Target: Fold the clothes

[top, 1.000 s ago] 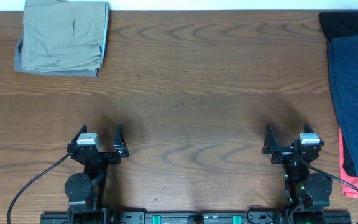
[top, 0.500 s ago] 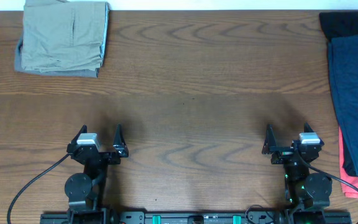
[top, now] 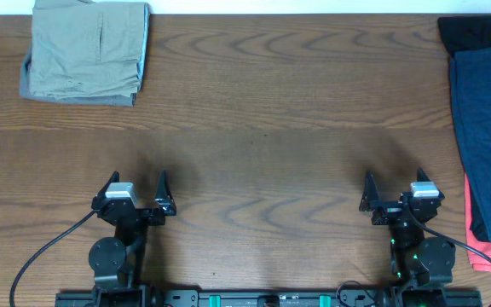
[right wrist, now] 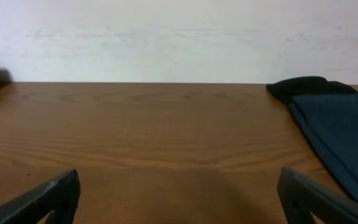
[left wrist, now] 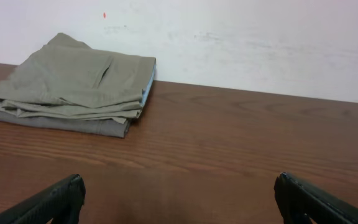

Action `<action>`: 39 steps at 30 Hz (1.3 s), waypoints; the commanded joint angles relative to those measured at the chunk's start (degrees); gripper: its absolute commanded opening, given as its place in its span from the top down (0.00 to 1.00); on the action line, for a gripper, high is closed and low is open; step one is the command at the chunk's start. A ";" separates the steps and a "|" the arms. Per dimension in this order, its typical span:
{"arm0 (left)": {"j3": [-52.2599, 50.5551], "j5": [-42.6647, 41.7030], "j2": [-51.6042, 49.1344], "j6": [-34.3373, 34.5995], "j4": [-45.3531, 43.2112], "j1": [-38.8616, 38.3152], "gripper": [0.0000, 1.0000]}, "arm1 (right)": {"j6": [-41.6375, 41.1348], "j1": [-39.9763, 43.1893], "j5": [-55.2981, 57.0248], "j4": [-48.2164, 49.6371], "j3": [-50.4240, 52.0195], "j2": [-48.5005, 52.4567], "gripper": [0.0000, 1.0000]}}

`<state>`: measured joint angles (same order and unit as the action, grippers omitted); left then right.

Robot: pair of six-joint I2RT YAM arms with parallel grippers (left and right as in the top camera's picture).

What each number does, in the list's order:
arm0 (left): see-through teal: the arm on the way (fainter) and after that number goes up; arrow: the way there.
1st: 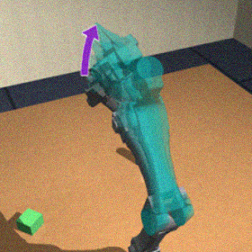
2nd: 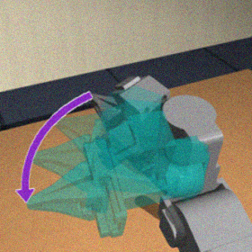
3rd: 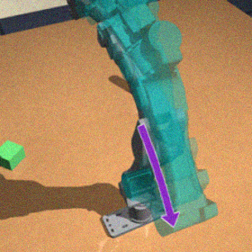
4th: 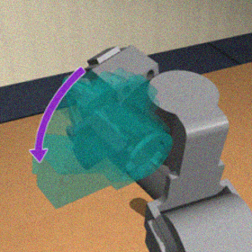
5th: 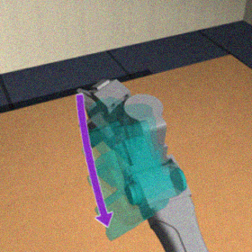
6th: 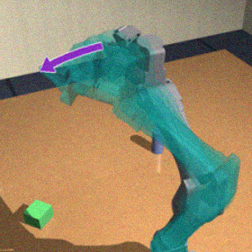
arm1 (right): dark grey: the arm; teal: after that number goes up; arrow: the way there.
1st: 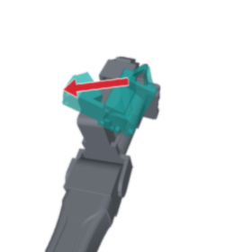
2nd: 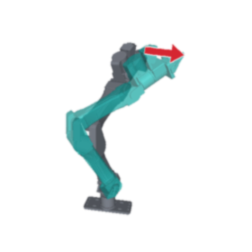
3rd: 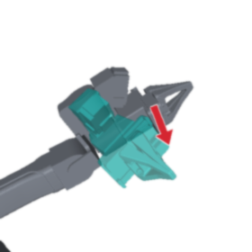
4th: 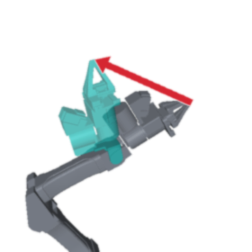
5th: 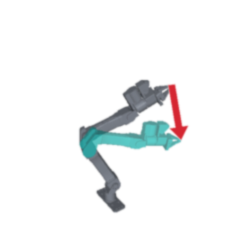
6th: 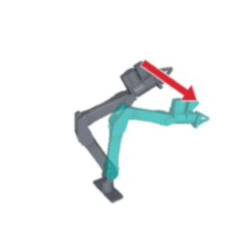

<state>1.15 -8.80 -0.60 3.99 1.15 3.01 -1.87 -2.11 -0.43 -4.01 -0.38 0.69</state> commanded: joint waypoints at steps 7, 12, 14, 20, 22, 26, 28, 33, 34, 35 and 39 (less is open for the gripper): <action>-0.92 -0.85 0.37 -0.98 2.03 0.31 0.02 | 0.87 1.07 0.39 -0.26 0.07 -0.31 0.01; -0.92 -0.85 0.37 -0.98 2.03 0.31 0.02 | 0.87 1.07 0.39 -0.26 0.07 -0.31 0.01; -0.92 -0.85 0.37 -0.98 2.03 0.31 0.02 | 0.87 1.07 0.39 -0.26 0.07 -0.31 0.01; -0.92 -0.85 0.37 -0.98 2.03 0.31 0.02 | 0.87 1.07 0.39 -0.26 0.07 -0.31 0.01; -0.92 -0.85 0.37 -0.98 2.03 0.31 0.02 | 0.87 1.07 0.39 -0.26 0.07 -0.31 0.01; -0.92 -0.85 0.37 -0.98 2.03 0.31 0.02 | 0.81 1.07 0.35 -0.26 0.07 -0.31 0.01; -0.92 -0.85 0.37 -0.98 2.03 0.31 0.02 | -0.94 1.05 -1.03 0.92 0.07 -0.31 0.01; -0.92 -0.85 0.37 -0.98 2.05 0.31 0.02 | -22.64 0.94 -23.43 1.51 0.07 -0.31 0.01; -0.92 -0.85 0.37 -0.98 2.03 0.31 0.02 | -26.60 0.94 -28.04 1.64 0.07 -0.31 0.01; -0.92 -0.85 0.37 -0.98 2.03 0.31 0.02 | -30.56 0.94 -32.74 1.64 0.07 -0.31 0.01; -0.92 -0.85 0.37 -0.98 2.03 0.31 0.02 | -39.01 0.94 -48.04 1.31 0.07 -0.31 0.01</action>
<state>1.15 -8.80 -0.60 3.99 1.17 3.01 -29.15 -2.11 -32.25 -2.37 -0.38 0.69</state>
